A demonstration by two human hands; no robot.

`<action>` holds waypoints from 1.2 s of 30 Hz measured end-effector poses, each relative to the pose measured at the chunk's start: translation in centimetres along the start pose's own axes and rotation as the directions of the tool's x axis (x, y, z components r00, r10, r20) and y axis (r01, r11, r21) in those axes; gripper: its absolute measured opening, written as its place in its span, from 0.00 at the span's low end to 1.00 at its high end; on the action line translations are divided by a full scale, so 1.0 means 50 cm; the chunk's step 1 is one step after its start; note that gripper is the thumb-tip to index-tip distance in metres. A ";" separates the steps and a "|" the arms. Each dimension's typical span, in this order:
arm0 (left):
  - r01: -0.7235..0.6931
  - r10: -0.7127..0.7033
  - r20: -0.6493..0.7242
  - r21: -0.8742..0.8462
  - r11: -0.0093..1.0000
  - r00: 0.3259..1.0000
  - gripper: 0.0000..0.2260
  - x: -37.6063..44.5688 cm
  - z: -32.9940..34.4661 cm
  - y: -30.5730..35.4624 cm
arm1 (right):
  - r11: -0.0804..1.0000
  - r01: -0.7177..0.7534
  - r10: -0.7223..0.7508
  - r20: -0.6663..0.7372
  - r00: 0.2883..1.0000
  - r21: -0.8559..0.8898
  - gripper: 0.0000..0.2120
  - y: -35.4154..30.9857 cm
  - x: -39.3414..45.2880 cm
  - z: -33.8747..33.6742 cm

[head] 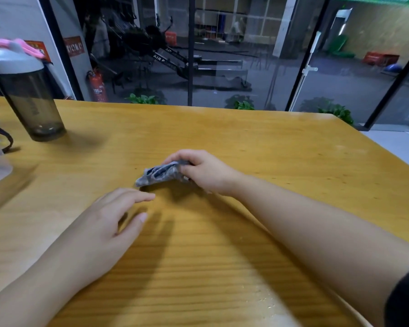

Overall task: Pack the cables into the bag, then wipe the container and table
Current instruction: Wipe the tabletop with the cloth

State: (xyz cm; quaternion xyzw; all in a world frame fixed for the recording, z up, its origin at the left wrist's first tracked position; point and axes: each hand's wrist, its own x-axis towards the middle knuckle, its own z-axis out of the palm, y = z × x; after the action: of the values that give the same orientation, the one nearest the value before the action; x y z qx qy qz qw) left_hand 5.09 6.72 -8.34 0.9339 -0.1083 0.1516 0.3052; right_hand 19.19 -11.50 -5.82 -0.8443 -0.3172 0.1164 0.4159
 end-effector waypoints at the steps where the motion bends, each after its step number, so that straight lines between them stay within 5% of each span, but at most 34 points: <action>1: 0.007 -0.007 0.003 -0.002 1.000 1.000 0.13 0.000 0.000 0.002 | 0.999 -0.014 0.017 -0.072 0.997 0.040 0.15 0.002 0.001 -0.009; 4: 0.029 -0.028 0.026 -0.022 0.999 0.999 0.13 -0.001 0.000 0.005 | 0.996 -0.088 0.095 -0.342 0.935 0.034 0.17 0.039 0.014 -0.061; 8: 0.034 -0.033 0.038 -0.020 0.999 0.999 0.16 0.000 -0.001 0.004 | 0.927 -0.370 0.229 -0.678 0.699 -0.068 0.20 0.123 0.012 -0.169; 13: 0.046 -0.046 0.003 -0.002 0.999 0.999 0.14 0.002 -0.002 -0.005 | 0.756 -0.644 0.326 -0.783 0.530 -0.120 0.17 0.237 -0.011 -0.249; 16: 0.041 -0.041 0.001 0.027 0.999 0.999 0.10 0.004 -0.001 -0.012 | 0.603 -0.759 0.433 -0.697 0.571 -0.247 0.22 0.266 0.000 -0.251; 22: 0.027 -0.029 0.023 0.077 0.997 0.999 0.13 0.007 0.002 -0.010 | 0.490 -0.796 0.563 -0.568 0.601 -0.356 0.27 0.276 0.042 -0.277; 28: 0.022 -0.023 0.008 0.101 0.995 1.000 0.16 0.013 0.014 -0.015 | 0.544 -0.781 0.588 -0.525 0.615 -0.306 0.26 0.284 0.114 -0.292; 30: 0.027 -0.028 0.007 0.124 0.992 1.000 0.19 0.016 0.017 -0.020 | 0.605 -0.726 0.505 -0.547 0.667 -0.327 0.16 0.272 0.135 -0.282; 36: 0.077 -0.082 0.032 0.127 0.989 0.996 0.22 0.014 0.014 -0.029 | 0.679 -0.622 0.428 -0.479 0.766 -0.389 0.11 0.231 0.218 -0.237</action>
State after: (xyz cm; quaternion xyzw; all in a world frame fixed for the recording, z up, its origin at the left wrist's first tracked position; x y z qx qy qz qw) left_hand 6.32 7.36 -9.38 0.9575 -0.0667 0.1283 0.2494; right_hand 38.12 -17.26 -6.62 -0.9863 0.0034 -0.0106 0.1645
